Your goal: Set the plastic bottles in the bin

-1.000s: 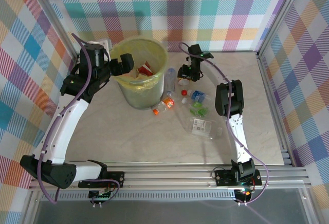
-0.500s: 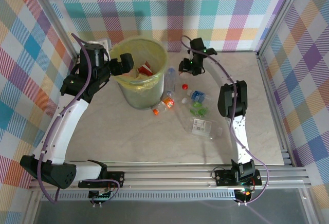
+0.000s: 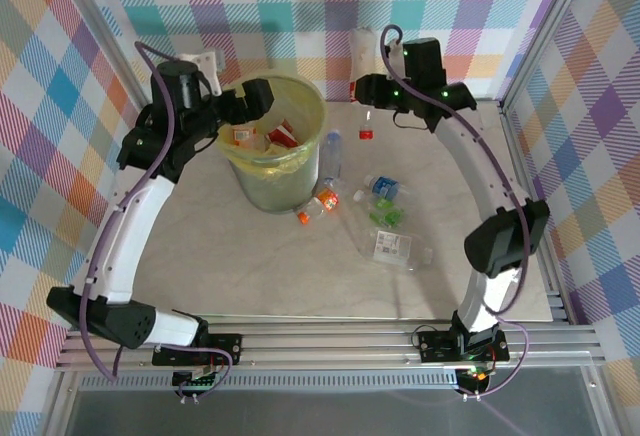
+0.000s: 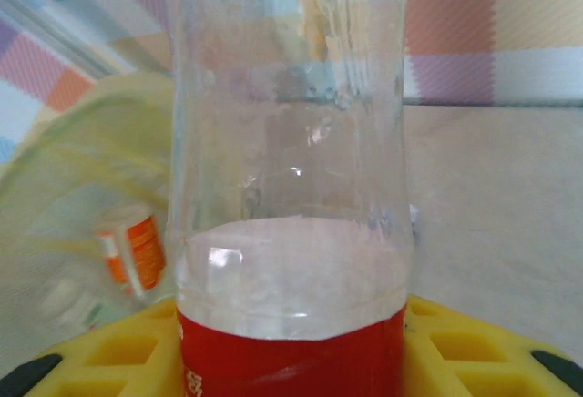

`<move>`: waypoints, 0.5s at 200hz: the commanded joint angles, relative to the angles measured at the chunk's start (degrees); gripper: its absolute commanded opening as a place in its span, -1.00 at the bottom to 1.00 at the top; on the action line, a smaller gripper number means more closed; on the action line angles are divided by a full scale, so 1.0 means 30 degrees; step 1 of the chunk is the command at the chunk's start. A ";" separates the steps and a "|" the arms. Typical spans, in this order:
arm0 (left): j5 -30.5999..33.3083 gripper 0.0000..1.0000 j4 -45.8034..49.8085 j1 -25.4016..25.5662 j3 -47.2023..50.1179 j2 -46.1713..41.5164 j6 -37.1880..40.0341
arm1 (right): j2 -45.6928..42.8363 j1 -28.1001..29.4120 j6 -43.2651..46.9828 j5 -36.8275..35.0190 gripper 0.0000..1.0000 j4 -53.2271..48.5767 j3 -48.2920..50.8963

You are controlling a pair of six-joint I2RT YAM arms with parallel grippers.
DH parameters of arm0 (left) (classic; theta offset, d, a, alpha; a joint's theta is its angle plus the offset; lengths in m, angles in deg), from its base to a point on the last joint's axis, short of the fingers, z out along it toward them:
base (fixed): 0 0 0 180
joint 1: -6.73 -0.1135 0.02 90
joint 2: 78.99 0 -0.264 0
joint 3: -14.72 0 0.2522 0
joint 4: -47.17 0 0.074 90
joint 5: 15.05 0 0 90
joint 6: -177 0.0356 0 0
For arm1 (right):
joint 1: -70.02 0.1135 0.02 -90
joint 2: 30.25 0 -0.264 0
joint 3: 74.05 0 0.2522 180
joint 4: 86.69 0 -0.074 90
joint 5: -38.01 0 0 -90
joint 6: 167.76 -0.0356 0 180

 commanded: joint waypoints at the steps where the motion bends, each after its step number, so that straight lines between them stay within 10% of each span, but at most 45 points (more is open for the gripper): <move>1: -0.3662 1.00 -0.1398 -0.0079 -0.1281 0.0833 -0.1079 | -0.1682 0.0628 0.0785 0.1719 -0.26 0.1868 0.1756; 100: -0.5790 1.00 -0.1695 0.2244 -0.4816 0.3748 -0.1486 | -0.6390 0.3434 0.2365 0.3849 -0.24 0.4782 0.5931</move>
